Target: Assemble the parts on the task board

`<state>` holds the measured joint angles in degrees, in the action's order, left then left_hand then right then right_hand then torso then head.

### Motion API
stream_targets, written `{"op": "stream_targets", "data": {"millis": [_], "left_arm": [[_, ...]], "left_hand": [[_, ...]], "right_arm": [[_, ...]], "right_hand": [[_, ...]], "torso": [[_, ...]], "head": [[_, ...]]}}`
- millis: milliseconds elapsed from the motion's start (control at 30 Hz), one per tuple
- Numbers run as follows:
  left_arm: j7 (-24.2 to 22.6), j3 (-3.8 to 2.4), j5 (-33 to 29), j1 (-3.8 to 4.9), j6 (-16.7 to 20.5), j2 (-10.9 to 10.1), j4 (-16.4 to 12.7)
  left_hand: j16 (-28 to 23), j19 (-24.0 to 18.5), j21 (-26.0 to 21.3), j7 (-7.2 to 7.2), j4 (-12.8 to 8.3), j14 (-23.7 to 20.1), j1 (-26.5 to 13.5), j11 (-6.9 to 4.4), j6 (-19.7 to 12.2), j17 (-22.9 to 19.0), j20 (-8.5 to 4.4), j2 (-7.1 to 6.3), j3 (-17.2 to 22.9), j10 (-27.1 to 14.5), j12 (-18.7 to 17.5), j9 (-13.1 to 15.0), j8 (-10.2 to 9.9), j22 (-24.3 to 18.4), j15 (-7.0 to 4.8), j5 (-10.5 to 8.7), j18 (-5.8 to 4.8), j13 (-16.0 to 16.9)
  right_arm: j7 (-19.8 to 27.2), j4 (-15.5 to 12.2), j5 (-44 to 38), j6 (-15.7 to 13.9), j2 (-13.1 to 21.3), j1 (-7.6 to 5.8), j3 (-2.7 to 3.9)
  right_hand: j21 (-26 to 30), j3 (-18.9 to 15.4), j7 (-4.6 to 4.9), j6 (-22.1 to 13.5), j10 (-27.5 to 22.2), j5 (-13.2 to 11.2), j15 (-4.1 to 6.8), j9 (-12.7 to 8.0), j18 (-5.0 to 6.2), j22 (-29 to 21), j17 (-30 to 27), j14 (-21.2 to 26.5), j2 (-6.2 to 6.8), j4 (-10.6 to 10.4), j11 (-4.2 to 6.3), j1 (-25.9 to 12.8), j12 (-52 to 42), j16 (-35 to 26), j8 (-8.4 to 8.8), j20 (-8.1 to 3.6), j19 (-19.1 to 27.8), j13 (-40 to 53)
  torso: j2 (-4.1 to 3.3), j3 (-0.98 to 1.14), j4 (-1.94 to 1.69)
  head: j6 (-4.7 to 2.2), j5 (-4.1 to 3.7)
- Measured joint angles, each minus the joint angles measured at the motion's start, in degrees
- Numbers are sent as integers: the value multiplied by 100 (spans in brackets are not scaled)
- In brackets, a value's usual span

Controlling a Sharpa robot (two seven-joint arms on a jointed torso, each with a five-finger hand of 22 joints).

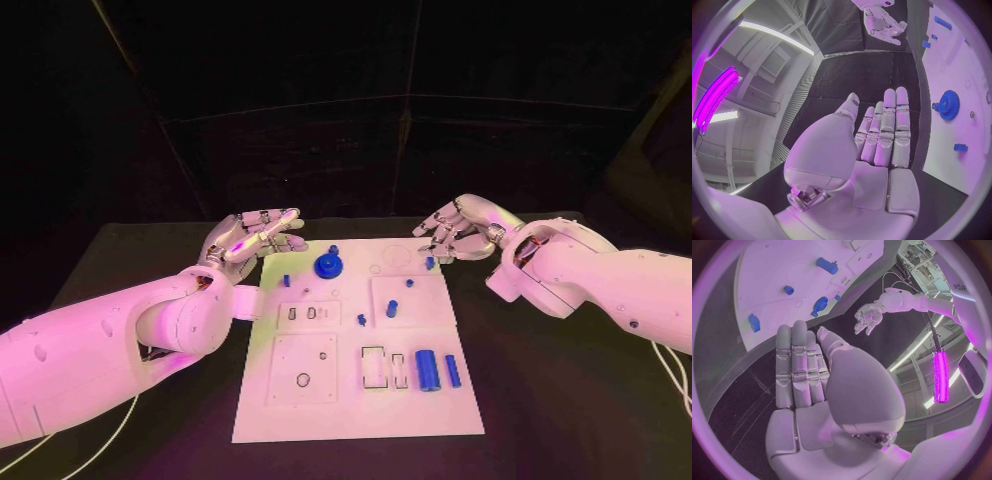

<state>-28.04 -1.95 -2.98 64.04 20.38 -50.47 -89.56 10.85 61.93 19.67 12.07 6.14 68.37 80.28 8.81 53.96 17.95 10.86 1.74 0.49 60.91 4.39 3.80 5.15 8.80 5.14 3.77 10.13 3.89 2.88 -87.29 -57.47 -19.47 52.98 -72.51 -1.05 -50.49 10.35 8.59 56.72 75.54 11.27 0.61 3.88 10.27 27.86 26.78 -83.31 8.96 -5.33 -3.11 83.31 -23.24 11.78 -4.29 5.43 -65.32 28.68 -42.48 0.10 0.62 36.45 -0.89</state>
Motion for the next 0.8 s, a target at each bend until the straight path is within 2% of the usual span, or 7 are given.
{"op": "stream_targets", "data": {"millis": [33,100,167,333,367,600,800], "left_arm": [[3,1,0,0,-11,6,10],[10,2,0,0,-37,18,29],[17,2,0,0,-59,27,40],[34,2,0,0,-108,50,70],[37,2,0,0,-116,55,74],[54,2,1,-2,-171,90,107],[65,2,1,-5,-197,121,148]], "left_hand": [[-26,-29,-26,0,0,-19,0,0,0,3,10,0,0,0,0,0,-11,-13,18,0,1,0],[-43,-34,-26,0,0,-19,0,0,0,6,16,0,0,0,0,0,-20,-21,19,0,0,0],[-43,-34,-26,0,0,-19,0,0,0,6,16,0,0,0,0,0,-20,-23,19,0,0,0],[-43,-34,-26,0,0,-19,0,0,0,6,16,0,0,0,0,0,-20,-26,19,0,0,0],[-43,-34,-26,0,0,-19,0,0,0,6,16,0,0,0,0,0,-20,-26,19,0,0,0],[-66,-34,-54,0,-16,-19,0,0,0,8,16,0,16,0,0,0,-20,-25,19,0,0,0],[-66,-50,-56,0,-16,-19,24,0,0,10,32,23,16,0,0,0,-20,-32,19,0,0,0]], "right_arm": [[17,7,10,-8,40,0,-1],[31,39,5,-33,116,-1,-1],[27,81,-38,-58,152,-1,-3],[-59,241,-323,-109,147,2,-4],[-83,284,-388,-115,136,3,-4],[-261,599,-828,-122,-42,56,-6],[-347,866,-1111,-72,-273,115,-8]], "right_hand": [[-427,-112,-18,18,97,85,1,11,-14,530,-10,-1,31,4,14,-31,-731,0,-31,-19,-329,680],[-1406,-350,-18,18,430,325,36,31,-270,1862,-19,-37,28,4,6,-32,-2873,0,-136,-49,-940,2907],[-2059,-529,-19,18,590,472,44,39,-416,2807,-19,-44,-42,-28,-17,-102,-4575,0,-218,-57,-1282,4165],[-2998,-870,-12,-84,770,615,44,39,-611,4308,-19,-44,-136,-112,-58,-195,-5699,23,-332,-34,-1760,4624],[-3178,-921,-2,-132,770,648,32,35,-724,4550,-19,-56,-137,-121,-58,-196,-5747,23,-351,-27,-1822,4627],[-3467,-990,24,-281,643,676,23,16,-720,4709,-18,-65,-244,-103,-78,-89,-5632,23,-350,-22,-1846,4627],[-3510,-972,32,-363,644,490,23,12,-719,4709,-18,-65,-318,-79,-77,-15,-5717,23,-350,-21,-1846,4626]], "torso": [[5,5,2],[9,15,7],[11,20,15],[10,22,23],[10,22,23],[5,19,16],[2,19,-2]], "head": [[0,-1],[0,-6],[-7,-17],[-13,-70],[-9,-81],[21,-147],[35,-148]]}}
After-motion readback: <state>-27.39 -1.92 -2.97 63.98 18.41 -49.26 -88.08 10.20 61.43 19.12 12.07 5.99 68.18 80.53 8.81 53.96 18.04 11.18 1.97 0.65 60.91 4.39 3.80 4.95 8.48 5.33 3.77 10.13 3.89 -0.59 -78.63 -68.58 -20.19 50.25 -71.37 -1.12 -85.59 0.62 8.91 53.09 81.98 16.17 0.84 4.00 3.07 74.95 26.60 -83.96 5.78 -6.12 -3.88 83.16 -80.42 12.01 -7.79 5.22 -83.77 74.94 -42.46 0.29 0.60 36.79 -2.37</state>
